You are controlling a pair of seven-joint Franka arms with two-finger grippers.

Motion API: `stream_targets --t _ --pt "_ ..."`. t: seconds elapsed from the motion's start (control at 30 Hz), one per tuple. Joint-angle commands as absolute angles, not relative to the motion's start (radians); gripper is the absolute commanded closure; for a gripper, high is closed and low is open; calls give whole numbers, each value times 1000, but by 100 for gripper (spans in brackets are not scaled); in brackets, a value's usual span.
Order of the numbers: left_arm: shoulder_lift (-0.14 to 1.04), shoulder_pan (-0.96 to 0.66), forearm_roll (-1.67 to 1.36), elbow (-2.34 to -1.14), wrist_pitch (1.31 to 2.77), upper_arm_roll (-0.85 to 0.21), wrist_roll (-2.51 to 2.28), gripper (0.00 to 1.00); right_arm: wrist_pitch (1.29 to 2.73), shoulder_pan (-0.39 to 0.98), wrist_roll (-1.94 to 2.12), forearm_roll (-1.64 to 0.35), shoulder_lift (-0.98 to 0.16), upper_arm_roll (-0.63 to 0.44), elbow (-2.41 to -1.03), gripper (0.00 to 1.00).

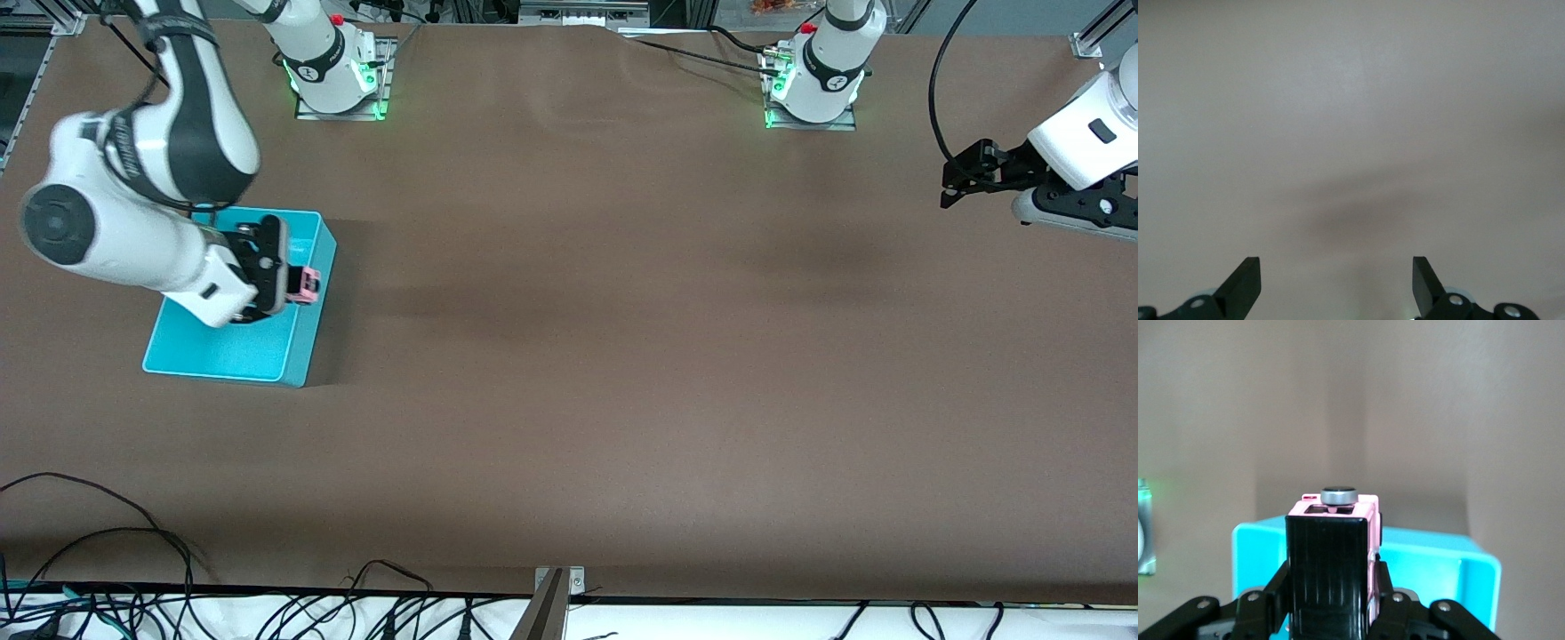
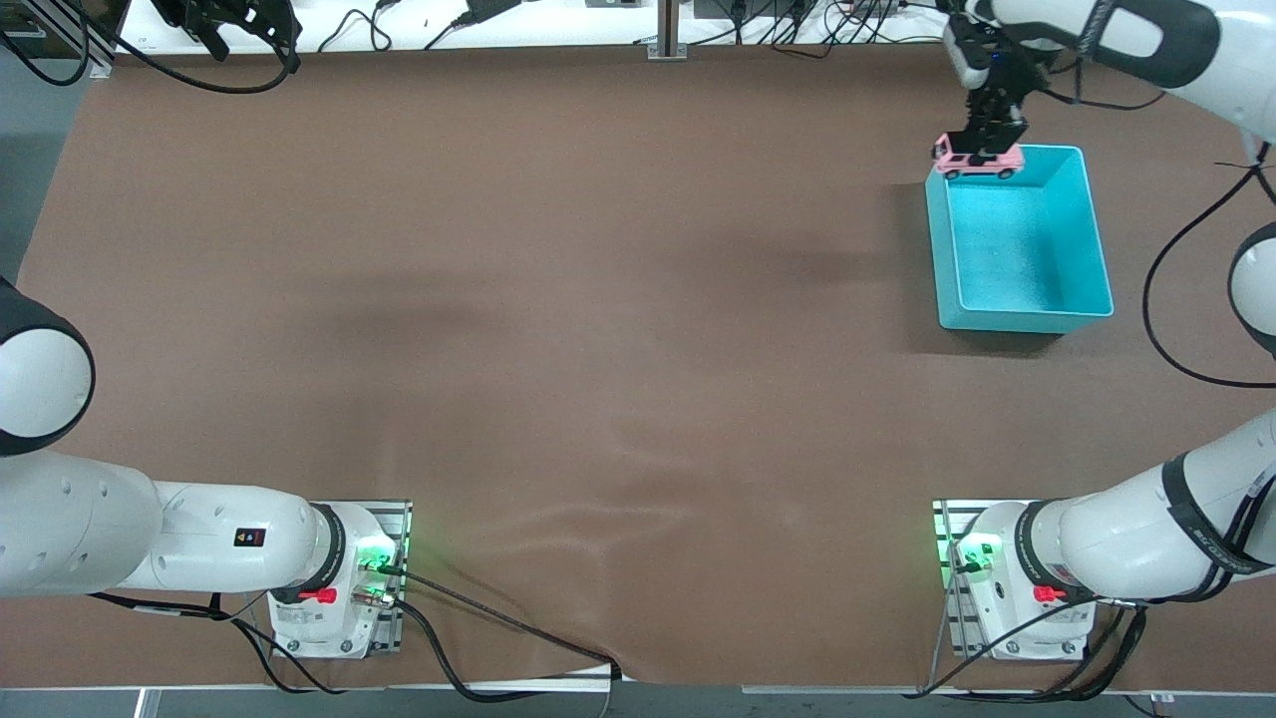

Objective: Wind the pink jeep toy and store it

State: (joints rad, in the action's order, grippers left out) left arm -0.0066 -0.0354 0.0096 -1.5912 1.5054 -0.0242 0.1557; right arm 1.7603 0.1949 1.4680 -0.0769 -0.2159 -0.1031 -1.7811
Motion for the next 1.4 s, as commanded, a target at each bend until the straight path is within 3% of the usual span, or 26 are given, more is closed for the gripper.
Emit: stream_targets --t 0.0,0.3,0.6,0.93,1.37 --pt "8 -34 3 -1560 1491 -23 141 0 1697 199 1509 -77 -157 -156 -1816 86" --pt "17 -49 -2 -1562 1506 15 153 0 1716 199 1611 -77 -74 -248 -1951 86" --pt "15 -48 -3 -1563 1532 46 155 0 1916 198 1626 -75 15 -258 -2192 86" --pt "14 -51 -3 -1560 1526 38 140 0 2141 198 1761 -78 -14 -330 -2344 86" --pt "12 -49 2 -1560 1523 3 94 0 2321 196 1795 -86 -123 -334 -2396 85"
